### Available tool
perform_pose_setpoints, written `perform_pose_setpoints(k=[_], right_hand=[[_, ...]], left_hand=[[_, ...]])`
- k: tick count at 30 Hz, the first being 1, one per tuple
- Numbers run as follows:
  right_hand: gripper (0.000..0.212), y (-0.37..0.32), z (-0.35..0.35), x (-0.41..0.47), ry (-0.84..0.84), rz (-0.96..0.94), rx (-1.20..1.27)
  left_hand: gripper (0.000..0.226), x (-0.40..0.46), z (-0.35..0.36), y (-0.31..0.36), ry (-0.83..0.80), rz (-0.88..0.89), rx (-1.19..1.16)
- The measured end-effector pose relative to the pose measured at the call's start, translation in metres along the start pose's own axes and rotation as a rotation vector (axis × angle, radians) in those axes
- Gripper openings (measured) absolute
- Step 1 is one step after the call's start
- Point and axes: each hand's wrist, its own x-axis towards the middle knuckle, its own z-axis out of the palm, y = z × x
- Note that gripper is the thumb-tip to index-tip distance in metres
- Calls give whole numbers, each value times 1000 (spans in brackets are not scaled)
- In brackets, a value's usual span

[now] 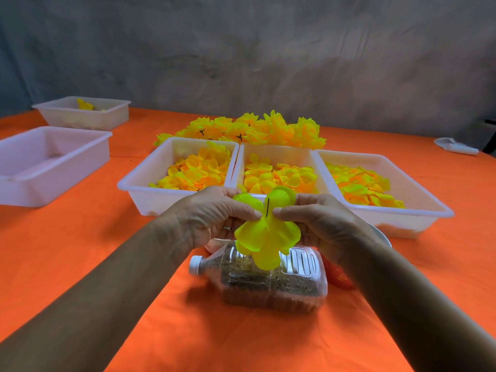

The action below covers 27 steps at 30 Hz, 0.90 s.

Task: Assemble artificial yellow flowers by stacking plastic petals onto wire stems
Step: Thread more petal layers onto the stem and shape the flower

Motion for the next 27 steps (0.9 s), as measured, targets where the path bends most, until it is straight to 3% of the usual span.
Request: perform_pose_setpoints(k=[4,19,23,27], right_hand=[[12,2,4,1,37,2,7],[20,5,6,6,52,38,-63],[21,10,5,7,53,41,-131],[16,14,4,7,56,32,-163]], left_hand=[[41,3,-1,-1,21,-7,11],[36,11,-1,-7,40,-30,61],[26,11,3,-10,52,-49,100],[38,12,3,-14,57,-67,112]])
